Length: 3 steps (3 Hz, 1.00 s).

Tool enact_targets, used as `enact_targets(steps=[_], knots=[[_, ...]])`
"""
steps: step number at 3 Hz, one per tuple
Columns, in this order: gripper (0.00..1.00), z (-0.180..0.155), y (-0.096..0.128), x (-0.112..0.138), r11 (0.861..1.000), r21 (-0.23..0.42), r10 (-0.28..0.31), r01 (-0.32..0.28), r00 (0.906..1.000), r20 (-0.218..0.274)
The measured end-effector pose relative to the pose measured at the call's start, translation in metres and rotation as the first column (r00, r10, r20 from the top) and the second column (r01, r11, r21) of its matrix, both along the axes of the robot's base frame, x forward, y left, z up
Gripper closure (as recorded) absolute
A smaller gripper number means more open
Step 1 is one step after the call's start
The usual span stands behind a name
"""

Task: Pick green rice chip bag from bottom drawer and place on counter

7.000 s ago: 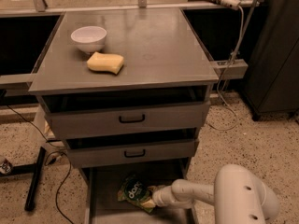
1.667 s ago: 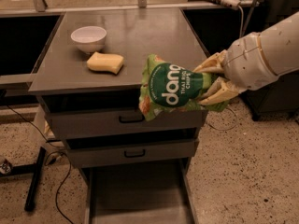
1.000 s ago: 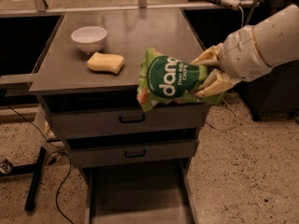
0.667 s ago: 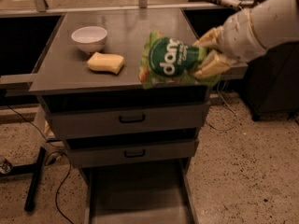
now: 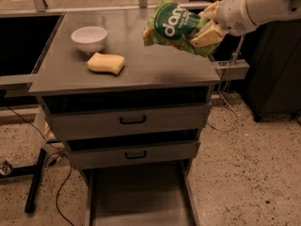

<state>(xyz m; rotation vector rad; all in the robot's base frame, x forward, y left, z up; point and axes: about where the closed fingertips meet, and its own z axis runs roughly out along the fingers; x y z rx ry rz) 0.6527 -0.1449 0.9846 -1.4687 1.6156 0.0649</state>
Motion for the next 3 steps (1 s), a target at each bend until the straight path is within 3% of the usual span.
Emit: enact_targets(steps=[1, 2, 3], knots=[[1.00, -0.014, 0.000, 0.033, 0.996, 0.050, -0.076, 0.077, 0.9970, -0.011], [1.00, -0.028, -0.005, 0.060, 0.982, 0.064, -0.176, 0.177, 0.9841, -0.025], [1.00, -0.042, -0.008, 0.085, 0.962, 0.061, -0.264, 0.266, 0.9636, -0.039]])
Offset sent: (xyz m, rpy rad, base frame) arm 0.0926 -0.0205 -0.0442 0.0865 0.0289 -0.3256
